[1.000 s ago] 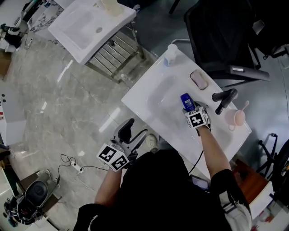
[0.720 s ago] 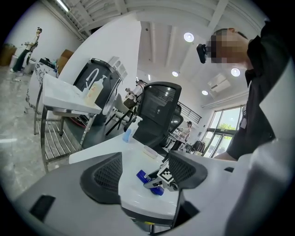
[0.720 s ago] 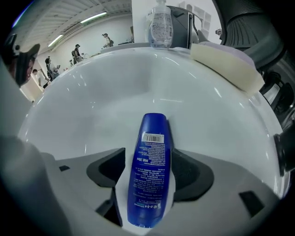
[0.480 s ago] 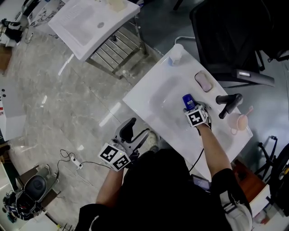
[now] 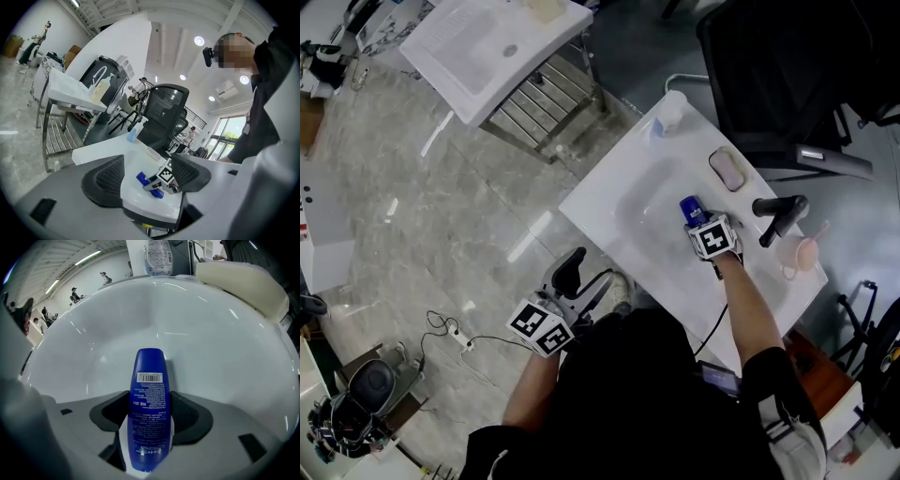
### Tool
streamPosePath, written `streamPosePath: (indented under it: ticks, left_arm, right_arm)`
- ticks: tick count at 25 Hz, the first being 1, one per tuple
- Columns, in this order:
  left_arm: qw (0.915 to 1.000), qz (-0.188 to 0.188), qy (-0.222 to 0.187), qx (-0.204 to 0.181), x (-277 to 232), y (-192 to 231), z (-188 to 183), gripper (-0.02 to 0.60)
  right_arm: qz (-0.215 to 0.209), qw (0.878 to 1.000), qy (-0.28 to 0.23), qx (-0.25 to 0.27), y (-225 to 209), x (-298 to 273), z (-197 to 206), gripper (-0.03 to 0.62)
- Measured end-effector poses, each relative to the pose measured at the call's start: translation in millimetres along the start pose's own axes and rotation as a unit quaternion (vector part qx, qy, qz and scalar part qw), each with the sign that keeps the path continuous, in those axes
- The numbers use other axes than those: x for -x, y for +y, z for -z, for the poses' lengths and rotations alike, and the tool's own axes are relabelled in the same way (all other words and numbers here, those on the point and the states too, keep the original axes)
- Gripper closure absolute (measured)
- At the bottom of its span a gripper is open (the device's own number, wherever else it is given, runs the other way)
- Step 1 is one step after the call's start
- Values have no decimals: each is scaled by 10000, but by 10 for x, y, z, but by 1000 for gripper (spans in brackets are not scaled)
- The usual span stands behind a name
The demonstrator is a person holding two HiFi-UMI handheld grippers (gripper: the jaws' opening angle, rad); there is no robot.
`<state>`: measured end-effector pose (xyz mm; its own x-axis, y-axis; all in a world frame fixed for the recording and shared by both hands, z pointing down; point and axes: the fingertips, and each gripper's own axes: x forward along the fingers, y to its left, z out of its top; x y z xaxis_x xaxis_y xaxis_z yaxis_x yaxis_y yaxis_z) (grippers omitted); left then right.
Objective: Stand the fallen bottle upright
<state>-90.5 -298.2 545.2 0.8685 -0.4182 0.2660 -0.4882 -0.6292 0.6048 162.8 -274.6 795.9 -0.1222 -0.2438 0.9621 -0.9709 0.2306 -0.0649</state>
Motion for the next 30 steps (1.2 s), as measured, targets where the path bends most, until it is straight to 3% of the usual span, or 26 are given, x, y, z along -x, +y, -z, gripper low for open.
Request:
streamPosePath:
  ticks: [3, 12, 23, 30]
  left_arm:
    - [10000, 16, -69, -35, 33, 7, -55, 253]
    - [9996, 99, -184, -172, 230, -40, -75, 258]
    - [9985, 174, -356, -384, 660, -203, -41, 258]
    - [9942, 567, -460, -787, 688, -466, -120, 259]
  right_arm:
    - [161, 9997, -116, -115, 11, 39, 17, 309]
    - [490, 9910, -1220, -252, 196, 336, -130, 309]
    - [851, 9591, -2660, -467, 317, 1106, -397, 309]
    - [1008, 9400, -3220, -508, 489, 1628, -314, 309]
